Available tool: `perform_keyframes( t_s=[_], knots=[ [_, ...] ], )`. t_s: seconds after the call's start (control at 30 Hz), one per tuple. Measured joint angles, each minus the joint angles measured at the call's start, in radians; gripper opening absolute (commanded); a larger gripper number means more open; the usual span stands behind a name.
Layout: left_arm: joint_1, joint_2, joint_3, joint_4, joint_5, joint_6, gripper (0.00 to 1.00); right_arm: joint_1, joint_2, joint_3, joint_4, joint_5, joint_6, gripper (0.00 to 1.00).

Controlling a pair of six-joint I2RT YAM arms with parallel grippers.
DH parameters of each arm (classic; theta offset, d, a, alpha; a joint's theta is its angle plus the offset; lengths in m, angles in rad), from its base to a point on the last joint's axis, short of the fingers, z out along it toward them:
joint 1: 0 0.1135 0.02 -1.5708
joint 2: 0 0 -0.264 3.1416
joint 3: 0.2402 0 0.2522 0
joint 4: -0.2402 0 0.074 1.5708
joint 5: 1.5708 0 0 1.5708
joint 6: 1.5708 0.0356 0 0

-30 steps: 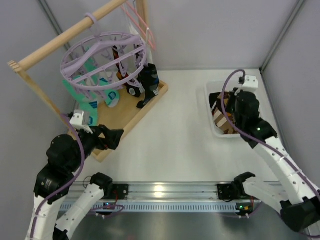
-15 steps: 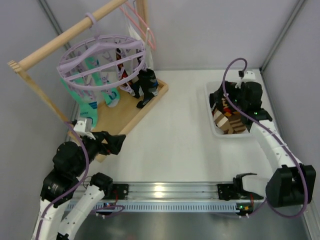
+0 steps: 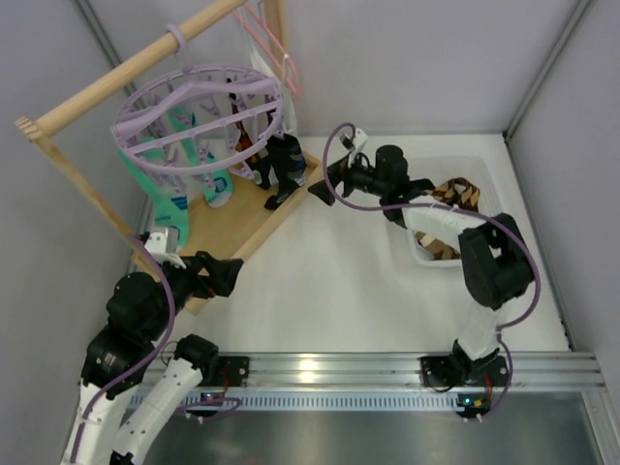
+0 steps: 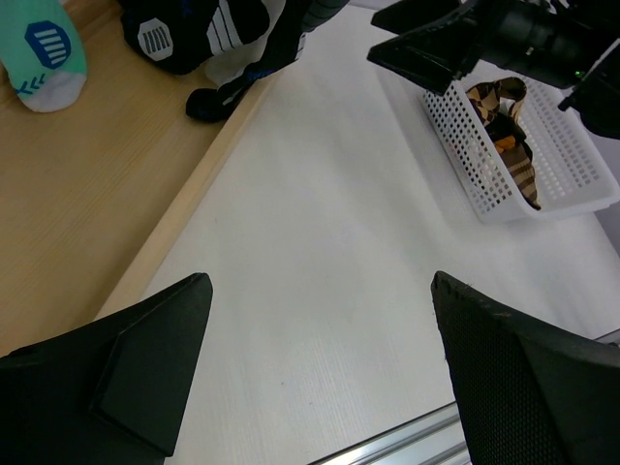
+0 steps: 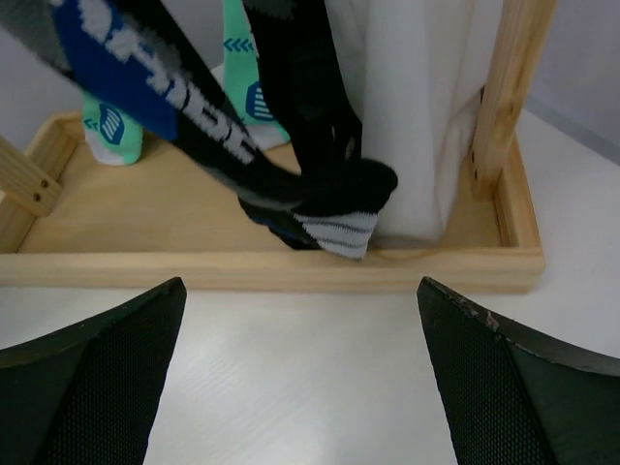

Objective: Remove the socks clipped to the hanger

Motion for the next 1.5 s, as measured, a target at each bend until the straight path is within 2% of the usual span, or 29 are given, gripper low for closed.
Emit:
perform_keyframes(
  t_s=[0.33, 0.43, 0.53, 0.73, 1.03, 1.13, 1.17, 1.23, 1.27, 1.33, 1.5],
  knots=[
    [0.000, 0.006, -0.006, 0.003, 0.004, 0.000, 0.98, 0.016, 0.301, 0.386, -0.001, -0.117, -0.112, 0.98],
    [0.000, 0.013, -0.006, 0.005, 0.004, 0.000, 0.98, 0.018, 0.386, 0.545, -0.085, -0.180, -0.157, 0.90],
    [0.000, 0.027, -0.006, 0.006, 0.004, 0.000, 0.98, 0.021, 0.412, 0.602, -0.142, -0.230, -0.192, 0.85],
    [0.000, 0.043, -0.007, 0.007, 0.004, 0.000, 0.98, 0.042, 0.414, 0.595, -0.160, -0.318, -0.208, 0.79],
    [0.000, 0.043, -0.007, 0.007, 0.004, 0.000, 0.98, 0.086, 0.369, 0.360, -0.055, -0.315, -0.201, 0.54],
    [0.000, 0.043, -0.007, 0.007, 0.004, 0.000, 0.98, 0.088, 0.339, 0.299, -0.008, -0.303, -0.188, 0.41],
    [0.000, 0.043, -0.007, 0.007, 0.004, 0.000, 0.98, 0.088, 0.322, 0.274, 0.021, -0.296, -0.177, 0.28],
    [0.000, 0.043, -0.007, 0.007, 0.003, 0.000, 0.98, 0.089, 0.285, 0.225, 0.082, -0.287, -0.146, 0.19],
    [0.000, 0.043, -0.007, 0.007, 0.003, 0.000, 0.98, 0.089, 0.264, 0.200, 0.113, -0.282, -0.129, 0.08],
    [0.000, 0.043, -0.007, 0.007, 0.003, 0.001, 0.98, 0.090, 0.231, 0.164, 0.176, -0.269, -0.099, 0.01],
    [0.000, 0.048, 0.007, 0.003, 0.003, -0.001, 0.98, 0.112, 0.147, 0.078, 0.290, -0.211, -0.027, 0.00]
  ],
)
